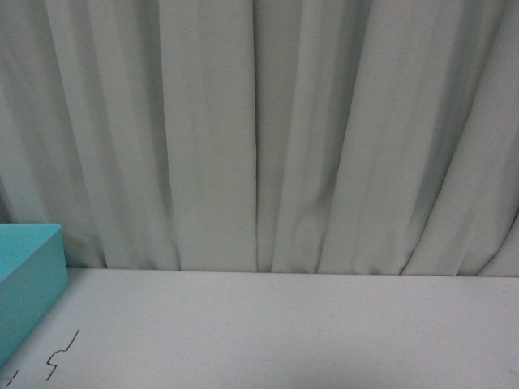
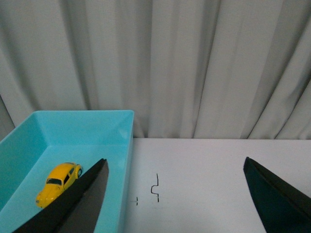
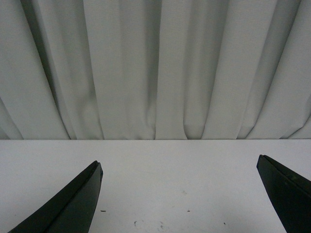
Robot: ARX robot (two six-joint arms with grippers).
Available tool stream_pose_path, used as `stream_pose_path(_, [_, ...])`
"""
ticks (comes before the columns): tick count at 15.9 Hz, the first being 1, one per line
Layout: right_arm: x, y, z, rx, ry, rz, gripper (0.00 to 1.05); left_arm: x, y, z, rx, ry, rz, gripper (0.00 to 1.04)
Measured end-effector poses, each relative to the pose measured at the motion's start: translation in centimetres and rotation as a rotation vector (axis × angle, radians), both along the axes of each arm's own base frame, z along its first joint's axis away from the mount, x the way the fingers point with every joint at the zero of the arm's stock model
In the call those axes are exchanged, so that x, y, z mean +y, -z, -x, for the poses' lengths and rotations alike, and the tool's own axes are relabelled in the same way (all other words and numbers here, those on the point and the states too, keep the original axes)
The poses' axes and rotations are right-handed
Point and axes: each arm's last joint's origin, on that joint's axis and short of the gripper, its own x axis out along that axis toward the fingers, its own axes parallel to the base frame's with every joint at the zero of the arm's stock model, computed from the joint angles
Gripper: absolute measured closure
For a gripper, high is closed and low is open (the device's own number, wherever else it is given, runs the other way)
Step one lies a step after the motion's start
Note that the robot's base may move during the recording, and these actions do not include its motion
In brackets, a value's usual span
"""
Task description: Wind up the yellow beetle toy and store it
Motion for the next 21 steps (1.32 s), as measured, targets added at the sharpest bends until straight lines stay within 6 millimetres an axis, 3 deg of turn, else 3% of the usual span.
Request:
stream_pose_path(1, [0.0,0.0,0.0,0.0,0.0,0.0,0.07,0.0,0.01,0.0,0.0,0.0,0.0,0.1])
stream_pose_path(2, [0.0,0.0,0.0,0.0,0.0,0.0,0.07,0.0,0.0,0.0,0.0,0.0,0.0,0.06])
stream_pose_path(21, [0.0,-0.01,0.0,-0.001,0.0,0.0,0.07,0.0,0.02,0.0,0.001,0.0,0.0,0.07])
